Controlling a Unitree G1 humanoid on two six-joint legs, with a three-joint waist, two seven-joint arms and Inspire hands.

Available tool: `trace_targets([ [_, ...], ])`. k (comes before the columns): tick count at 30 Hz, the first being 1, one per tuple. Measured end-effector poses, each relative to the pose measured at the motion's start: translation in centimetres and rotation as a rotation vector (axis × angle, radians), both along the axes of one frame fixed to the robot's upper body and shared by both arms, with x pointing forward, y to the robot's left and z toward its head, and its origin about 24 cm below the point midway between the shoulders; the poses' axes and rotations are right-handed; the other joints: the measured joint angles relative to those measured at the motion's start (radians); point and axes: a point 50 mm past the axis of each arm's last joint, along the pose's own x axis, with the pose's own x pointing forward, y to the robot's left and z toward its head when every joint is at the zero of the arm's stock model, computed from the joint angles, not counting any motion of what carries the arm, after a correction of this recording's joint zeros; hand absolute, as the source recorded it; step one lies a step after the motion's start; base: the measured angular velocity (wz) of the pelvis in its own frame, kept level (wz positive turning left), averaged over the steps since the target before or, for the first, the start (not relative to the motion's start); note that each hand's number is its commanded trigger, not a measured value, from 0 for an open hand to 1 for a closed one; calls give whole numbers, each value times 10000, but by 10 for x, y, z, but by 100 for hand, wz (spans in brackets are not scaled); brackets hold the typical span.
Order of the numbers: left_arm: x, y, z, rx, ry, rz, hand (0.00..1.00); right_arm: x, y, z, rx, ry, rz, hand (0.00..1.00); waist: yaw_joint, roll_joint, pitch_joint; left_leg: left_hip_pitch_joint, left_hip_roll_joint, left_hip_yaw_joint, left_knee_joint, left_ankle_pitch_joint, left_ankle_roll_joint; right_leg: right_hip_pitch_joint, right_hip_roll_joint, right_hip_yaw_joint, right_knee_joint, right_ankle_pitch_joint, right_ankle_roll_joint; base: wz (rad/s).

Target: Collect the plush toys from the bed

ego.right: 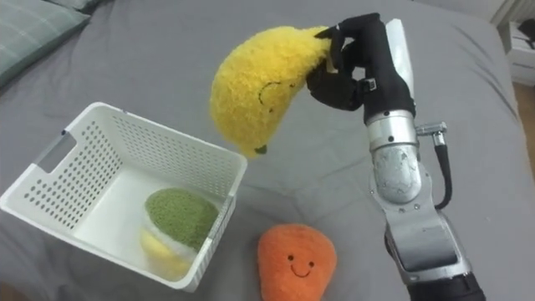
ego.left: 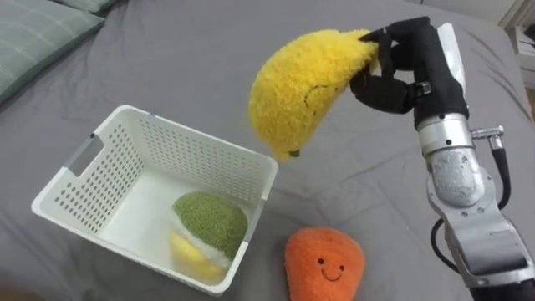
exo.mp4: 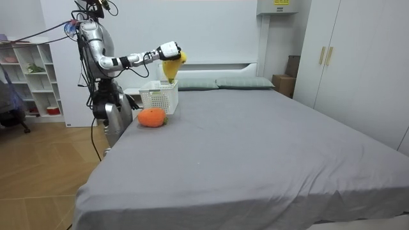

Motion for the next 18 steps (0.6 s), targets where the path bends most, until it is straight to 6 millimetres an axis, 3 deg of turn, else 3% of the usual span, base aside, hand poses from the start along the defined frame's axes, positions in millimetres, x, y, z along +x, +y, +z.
trace_targets([
  [3,0,1,0,26,76,27,0,2,20,7,-290,-302,693,100,13,-5,-4,-70,-2,-32,21,1,-2,-3,21,3,-8,0,0,2],
  [7,3,0,0,58,73,-48,0,2,42,1,-574,129,1657,100,162,-62,-41,-90,-24,-172,42,9,-7,17,38,-47,-8,0,0,8],
  [14,2,0,0,62,210,-30,0,2,55,-6,-578,706,2199,100,535,-174,-13,-93,-39,-285,57,9,-5,36,-1,-274,-15,0,0,6],
  [17,4,1,1,157,233,-193,0,5,58,-17,-765,1370,2344,100,563,-255,20,-82,-83,-540,107,9,-5,188,-16,-521,-32,-12,17,23],
  [18,4,1,1,93,239,-240,0,7,60,-20,-848,1582,2423,82,598,-298,39,-97,-101,-569,136,9,-5,178,-50,-538,-34,-24,35,9],
])
